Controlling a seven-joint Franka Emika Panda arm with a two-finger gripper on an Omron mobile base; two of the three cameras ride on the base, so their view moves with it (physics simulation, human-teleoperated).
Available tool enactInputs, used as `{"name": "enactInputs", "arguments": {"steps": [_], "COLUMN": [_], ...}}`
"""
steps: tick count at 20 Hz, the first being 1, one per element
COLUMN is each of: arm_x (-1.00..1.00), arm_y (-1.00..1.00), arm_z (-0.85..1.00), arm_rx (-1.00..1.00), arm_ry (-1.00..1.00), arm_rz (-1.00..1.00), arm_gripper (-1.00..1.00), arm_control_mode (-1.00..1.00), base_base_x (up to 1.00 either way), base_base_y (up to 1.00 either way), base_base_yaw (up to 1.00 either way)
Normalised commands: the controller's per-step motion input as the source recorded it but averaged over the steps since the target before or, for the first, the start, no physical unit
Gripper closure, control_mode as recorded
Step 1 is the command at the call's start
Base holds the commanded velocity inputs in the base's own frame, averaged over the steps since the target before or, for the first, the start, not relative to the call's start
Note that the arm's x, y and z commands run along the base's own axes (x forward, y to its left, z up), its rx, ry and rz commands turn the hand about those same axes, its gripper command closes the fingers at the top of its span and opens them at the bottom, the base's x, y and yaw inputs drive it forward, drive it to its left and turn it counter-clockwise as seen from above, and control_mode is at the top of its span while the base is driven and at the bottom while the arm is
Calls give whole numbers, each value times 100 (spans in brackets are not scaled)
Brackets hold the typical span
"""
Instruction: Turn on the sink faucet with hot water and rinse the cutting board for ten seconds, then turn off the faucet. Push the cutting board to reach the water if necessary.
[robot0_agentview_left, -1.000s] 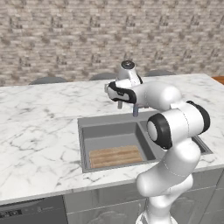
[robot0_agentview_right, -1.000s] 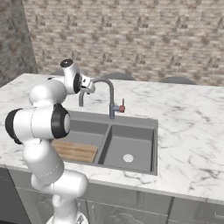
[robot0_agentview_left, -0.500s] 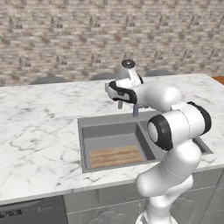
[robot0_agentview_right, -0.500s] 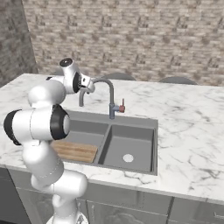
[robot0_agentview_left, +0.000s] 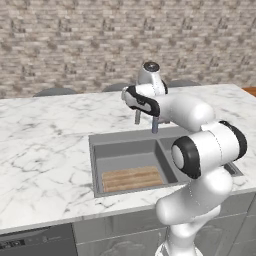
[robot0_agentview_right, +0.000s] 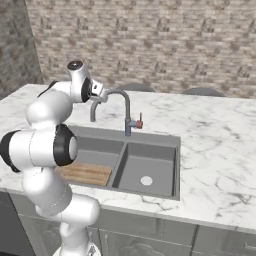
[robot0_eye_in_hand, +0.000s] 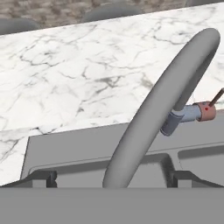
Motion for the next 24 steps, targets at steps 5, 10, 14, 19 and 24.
{"name": "enactInputs", "arguments": {"steps": [5,10,14,19,24], "arm_x": [-42,-44,-39,-33,-17], "arm_y": [-24,-37,-45,-54,-65], "arm_z": [22,6,5,0,0], "arm_rx": [2,2,1,0,0], "arm_ry": [-2,0,-2,-4,-10], "arm_rz": [0,0,0,0,4], "arm_gripper": [-100,-100,-100,-100,-100], "arm_control_mode": [-100,-100,-100,-100,-100], "base_base_x": [0,0,0,0,0], "base_base_y": [0,0,0,0,0], "base_base_yaw": [0,0,0,0,0]}}
